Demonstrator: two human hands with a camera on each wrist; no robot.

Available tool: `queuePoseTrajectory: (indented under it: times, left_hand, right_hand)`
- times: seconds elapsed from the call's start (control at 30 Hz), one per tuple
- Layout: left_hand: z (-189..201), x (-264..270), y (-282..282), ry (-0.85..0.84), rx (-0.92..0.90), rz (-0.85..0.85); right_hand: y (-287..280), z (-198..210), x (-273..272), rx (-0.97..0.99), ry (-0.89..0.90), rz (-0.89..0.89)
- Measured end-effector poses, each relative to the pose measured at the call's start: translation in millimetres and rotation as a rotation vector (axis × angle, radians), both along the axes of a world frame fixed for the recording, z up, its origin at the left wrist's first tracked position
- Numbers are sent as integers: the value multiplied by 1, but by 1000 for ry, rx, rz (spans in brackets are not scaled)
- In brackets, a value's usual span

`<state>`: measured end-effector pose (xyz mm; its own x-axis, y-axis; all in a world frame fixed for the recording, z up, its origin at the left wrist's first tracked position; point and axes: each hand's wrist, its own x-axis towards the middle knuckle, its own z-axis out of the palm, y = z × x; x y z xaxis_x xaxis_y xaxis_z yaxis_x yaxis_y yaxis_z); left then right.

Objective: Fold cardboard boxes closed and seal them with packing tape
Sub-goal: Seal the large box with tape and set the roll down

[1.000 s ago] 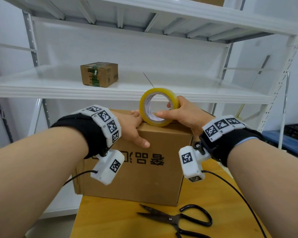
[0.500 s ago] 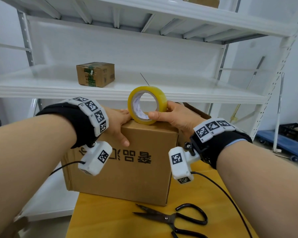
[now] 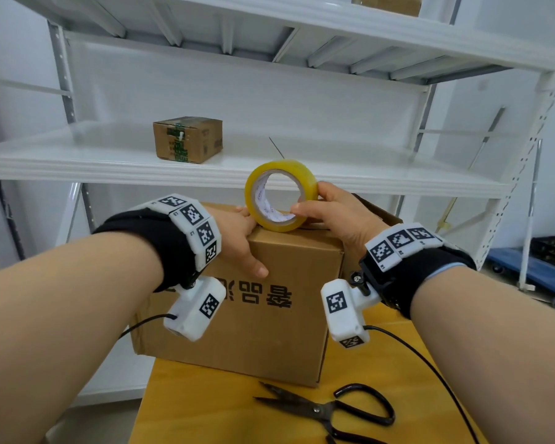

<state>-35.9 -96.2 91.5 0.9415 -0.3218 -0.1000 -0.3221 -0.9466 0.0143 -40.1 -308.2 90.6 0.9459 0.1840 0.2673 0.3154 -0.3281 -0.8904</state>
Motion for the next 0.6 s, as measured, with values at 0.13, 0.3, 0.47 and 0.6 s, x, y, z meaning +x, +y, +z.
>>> queuePoseTrajectory:
  times: [0.13,0.3,0.47,0.6]
  left_hand:
    - [-2,-1,0,-8,-35,6]
    - [-2,-7,-4,-23,23,48]
    - [1,-10,-11,-17,95,74]
    - [4,-10,-29,-48,112,18]
  right_hand:
    - [0,2,1,24,-18,-21]
    - [-10,7,-2,104,-11,-61]
    - [-15,1,-4,101,-8,-99]
    - [-15,4,-4,111,1,-102]
